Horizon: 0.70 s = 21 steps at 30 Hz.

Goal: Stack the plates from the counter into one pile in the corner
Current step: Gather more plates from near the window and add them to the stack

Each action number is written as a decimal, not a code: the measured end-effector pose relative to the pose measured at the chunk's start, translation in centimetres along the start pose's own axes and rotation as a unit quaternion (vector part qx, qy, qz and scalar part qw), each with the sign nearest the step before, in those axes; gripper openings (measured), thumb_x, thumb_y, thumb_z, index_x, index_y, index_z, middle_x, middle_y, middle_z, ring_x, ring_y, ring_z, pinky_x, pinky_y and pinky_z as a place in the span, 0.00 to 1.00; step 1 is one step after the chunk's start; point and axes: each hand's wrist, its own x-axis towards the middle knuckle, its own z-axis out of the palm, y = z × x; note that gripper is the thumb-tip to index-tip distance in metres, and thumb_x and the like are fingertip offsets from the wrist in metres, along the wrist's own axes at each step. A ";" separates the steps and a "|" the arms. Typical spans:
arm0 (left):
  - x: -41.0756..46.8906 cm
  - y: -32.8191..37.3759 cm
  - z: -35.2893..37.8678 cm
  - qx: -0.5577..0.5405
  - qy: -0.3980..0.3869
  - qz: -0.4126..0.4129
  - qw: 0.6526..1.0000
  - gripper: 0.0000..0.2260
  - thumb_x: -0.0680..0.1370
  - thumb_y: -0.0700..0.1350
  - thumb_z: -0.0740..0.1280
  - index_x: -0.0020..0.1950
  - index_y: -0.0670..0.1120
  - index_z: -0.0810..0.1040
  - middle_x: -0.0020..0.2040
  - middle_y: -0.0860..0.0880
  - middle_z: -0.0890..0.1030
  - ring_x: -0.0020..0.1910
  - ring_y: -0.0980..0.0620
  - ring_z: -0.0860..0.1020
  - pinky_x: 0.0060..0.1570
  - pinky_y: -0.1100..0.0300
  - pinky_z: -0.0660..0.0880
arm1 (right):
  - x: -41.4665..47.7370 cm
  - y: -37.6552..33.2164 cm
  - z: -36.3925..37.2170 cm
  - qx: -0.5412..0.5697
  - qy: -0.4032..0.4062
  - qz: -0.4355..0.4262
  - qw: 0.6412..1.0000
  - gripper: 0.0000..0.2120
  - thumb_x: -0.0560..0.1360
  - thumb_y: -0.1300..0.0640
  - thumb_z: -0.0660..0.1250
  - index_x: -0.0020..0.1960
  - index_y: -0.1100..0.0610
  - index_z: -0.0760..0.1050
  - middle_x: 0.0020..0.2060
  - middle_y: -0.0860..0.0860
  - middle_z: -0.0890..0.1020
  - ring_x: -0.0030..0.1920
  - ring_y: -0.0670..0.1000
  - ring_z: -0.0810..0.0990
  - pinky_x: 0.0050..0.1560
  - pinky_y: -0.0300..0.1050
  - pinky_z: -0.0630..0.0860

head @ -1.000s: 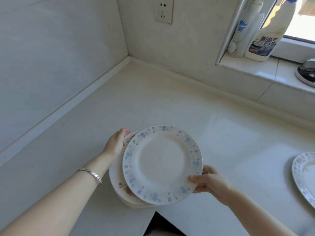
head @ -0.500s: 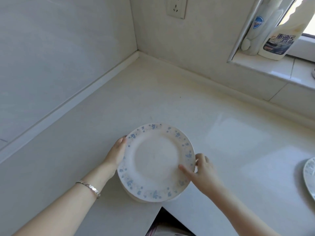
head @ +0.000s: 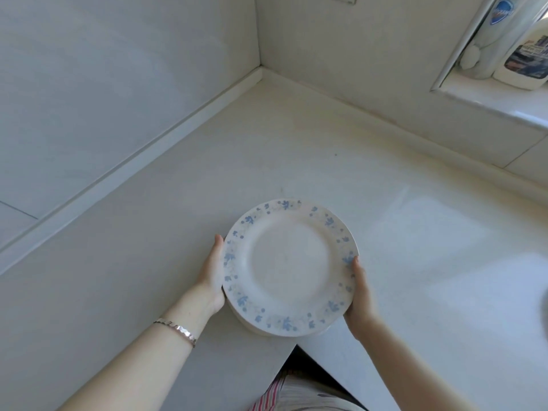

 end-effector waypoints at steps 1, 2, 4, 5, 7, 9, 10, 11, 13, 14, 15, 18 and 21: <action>-0.1 0.1 0.0 0.002 0.000 0.006 1.000 0.27 0.78 0.64 0.43 0.49 0.53 0.79 0.51 0.48 0.82 0.50 0.50 0.79 0.46 0.55 0.75 | 0.1 -0.1 -0.2 -0.010 -0.011 -0.005 1.000 0.31 0.61 0.29 0.64 0.56 0.47 0.76 0.50 0.47 0.85 0.55 0.50 0.81 0.56 0.51 0.75; -0.3 0.1 0.0 0.002 0.000 0.015 1.000 0.27 0.78 0.64 0.43 0.50 0.54 0.79 0.51 0.49 0.82 0.51 0.50 0.79 0.49 0.54 0.75 | 0.1 -0.4 -0.5 -0.013 -0.022 -0.004 1.000 0.35 0.58 0.29 0.67 0.59 0.48 0.75 0.53 0.48 0.84 0.56 0.50 0.81 0.56 0.50 0.75; -0.6 -0.9 0.0 -0.014 0.010 0.074 0.997 0.24 0.79 0.62 0.45 0.57 0.55 0.77 0.57 0.50 0.80 0.59 0.50 0.76 0.58 0.52 0.72 | 0.3 -0.8 -0.9 -0.019 -0.039 -0.009 0.999 0.34 0.63 0.32 0.63 0.62 0.50 0.74 0.57 0.51 0.82 0.59 0.52 0.79 0.55 0.49 0.76; -0.9 -1.8 0.3 -0.033 0.030 0.133 0.990 0.21 0.79 0.62 0.48 0.63 0.55 0.73 0.63 0.51 0.77 0.64 0.51 0.74 0.64 0.52 0.69 | 0.6 -1.0 -1.0 -0.028 -0.043 -0.015 0.999 0.30 0.67 0.34 0.59 0.63 0.51 0.73 0.56 0.50 0.82 0.59 0.52 0.79 0.52 0.46 0.78; -1.7 -4.1 0.7 -0.052 0.083 0.236 0.967 0.26 0.73 0.65 0.58 0.69 0.57 0.64 0.70 0.54 0.68 0.71 0.54 0.66 0.71 0.53 0.62 | 1.7 -1.8 -0.8 -0.025 -0.037 -0.029 0.999 0.26 0.75 0.39 0.52 0.67 0.50 0.69 0.56 0.46 0.80 0.57 0.49 0.79 0.50 0.43 0.77; -2.1 -6.0 1.1 -0.039 0.099 0.283 0.953 0.26 0.69 0.63 0.58 0.66 0.61 0.61 0.74 0.53 0.62 0.74 0.54 0.60 0.75 0.51 0.56 | 2.8 -2.7 -0.3 -0.014 -0.017 -0.035 0.999 0.24 0.79 0.42 0.46 0.73 0.47 0.60 0.62 0.45 0.74 0.60 0.49 0.75 0.56 0.46 0.72; -2.2 -6.4 1.3 -0.036 0.098 0.291 0.951 0.24 0.69 0.61 0.57 0.65 0.62 0.60 0.75 0.52 0.60 0.75 0.54 0.59 0.75 0.50 0.55 | 3.3 -3.0 -0.1 -0.014 -0.015 -0.034 0.999 0.24 0.79 0.43 0.46 0.74 0.46 0.57 0.64 0.46 0.72 0.62 0.50 0.73 0.59 0.48 0.70; -2.2 -6.5 1.4 -0.037 0.094 0.294 0.951 0.23 0.69 0.61 0.56 0.64 0.64 0.60 0.76 0.51 0.58 0.76 0.53 0.58 0.76 0.49 0.54 | 3.7 -3.1 0.0 -0.020 -0.019 -0.029 0.999 0.25 0.79 0.42 0.47 0.74 0.47 0.58 0.64 0.47 0.72 0.62 0.51 0.73 0.60 0.49 0.69; -1.9 -6.2 1.4 -0.039 0.093 0.294 0.950 0.22 0.69 0.61 0.55 0.63 0.65 0.60 0.76 0.52 0.57 0.76 0.54 0.57 0.76 0.50 0.53 | 4.0 -3.1 -0.2 -0.038 -0.027 -0.021 0.999 0.27 0.75 0.41 0.52 0.69 0.52 0.66 0.56 0.48 0.81 0.55 0.49 0.79 0.55 0.49 0.73; -1.8 -6.1 1.5 -0.038 0.092 0.297 0.950 0.22 0.69 0.61 0.55 0.63 0.64 0.59 0.76 0.53 0.58 0.76 0.55 0.56 0.76 0.51 0.53 | 4.0 -3.0 -0.3 -0.046 -0.028 -0.019 0.998 0.26 0.73 0.42 0.54 0.65 0.54 0.70 0.49 0.47 0.84 0.49 0.47 0.82 0.51 0.48 0.74; -1.7 -6.1 1.5 -0.040 0.090 0.300 0.949 0.22 0.69 0.60 0.55 0.64 0.64 0.59 0.76 0.52 0.58 0.76 0.55 0.56 0.76 0.52 0.53 | 4.1 -2.9 -0.5 -0.050 -0.026 -0.022 0.998 0.23 0.74 0.43 0.54 0.62 0.54 0.73 0.44 0.46 0.85 0.45 0.46 0.84 0.48 0.48 0.74; -1.3 -6.3 1.4 -0.058 0.078 0.308 0.946 0.22 0.69 0.59 0.56 0.64 0.63 0.60 0.75 0.51 0.59 0.75 0.54 0.58 0.74 0.55 0.55 | 4.0 -2.8 -0.5 -0.058 -0.025 -0.027 0.998 0.16 0.79 0.48 0.51 0.55 0.51 0.75 0.40 0.44 0.86 0.42 0.44 0.84 0.47 0.47 0.75; -1.3 -6.3 1.3 -0.067 0.076 0.311 0.945 0.20 0.73 0.55 0.56 0.65 0.60 0.61 0.73 0.52 0.61 0.74 0.54 0.59 0.72 0.57 0.57 | 3.8 -3.0 -0.5 -0.062 -0.016 -0.020 0.998 0.16 0.80 0.50 0.49 0.52 0.50 0.76 0.41 0.45 0.85 0.44 0.47 0.83 0.46 0.46 0.75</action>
